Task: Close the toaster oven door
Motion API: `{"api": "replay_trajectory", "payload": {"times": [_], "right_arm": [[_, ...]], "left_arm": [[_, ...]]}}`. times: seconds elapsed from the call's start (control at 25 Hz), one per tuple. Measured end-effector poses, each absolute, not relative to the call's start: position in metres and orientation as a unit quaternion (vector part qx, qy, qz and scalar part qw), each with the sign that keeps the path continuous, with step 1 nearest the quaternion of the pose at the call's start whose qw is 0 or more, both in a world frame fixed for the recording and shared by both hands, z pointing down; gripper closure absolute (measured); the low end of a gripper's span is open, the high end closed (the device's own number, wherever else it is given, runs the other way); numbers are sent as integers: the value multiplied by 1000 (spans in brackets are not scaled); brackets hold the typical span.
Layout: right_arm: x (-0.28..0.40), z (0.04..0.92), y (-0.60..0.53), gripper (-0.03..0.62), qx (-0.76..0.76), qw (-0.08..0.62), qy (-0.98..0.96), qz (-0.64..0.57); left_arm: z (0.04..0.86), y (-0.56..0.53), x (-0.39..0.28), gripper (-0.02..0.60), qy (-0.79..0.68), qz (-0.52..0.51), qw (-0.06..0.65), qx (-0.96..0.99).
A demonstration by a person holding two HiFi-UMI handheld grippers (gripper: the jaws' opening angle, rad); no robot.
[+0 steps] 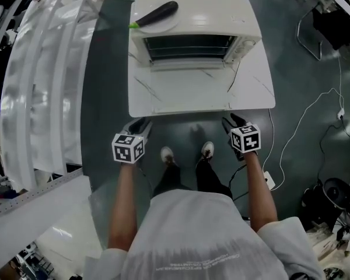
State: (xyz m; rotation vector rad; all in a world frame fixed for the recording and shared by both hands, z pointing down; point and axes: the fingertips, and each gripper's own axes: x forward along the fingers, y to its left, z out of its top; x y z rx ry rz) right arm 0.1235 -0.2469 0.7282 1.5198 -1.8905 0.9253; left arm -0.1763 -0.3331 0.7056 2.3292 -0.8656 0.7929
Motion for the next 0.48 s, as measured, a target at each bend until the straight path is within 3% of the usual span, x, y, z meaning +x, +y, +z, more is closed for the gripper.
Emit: {"api": "replay_trajectory", "payload": {"times": [0.28,0.48], "right_arm": [[118,748,-253,437,564,253,-697,363],[120,753,-267,437,582,200,-685,389]], "left_arm": [[746,-331,-158,463,-303,315,282,854],[760,-342,-139,463,-307,304,289,854]]}}
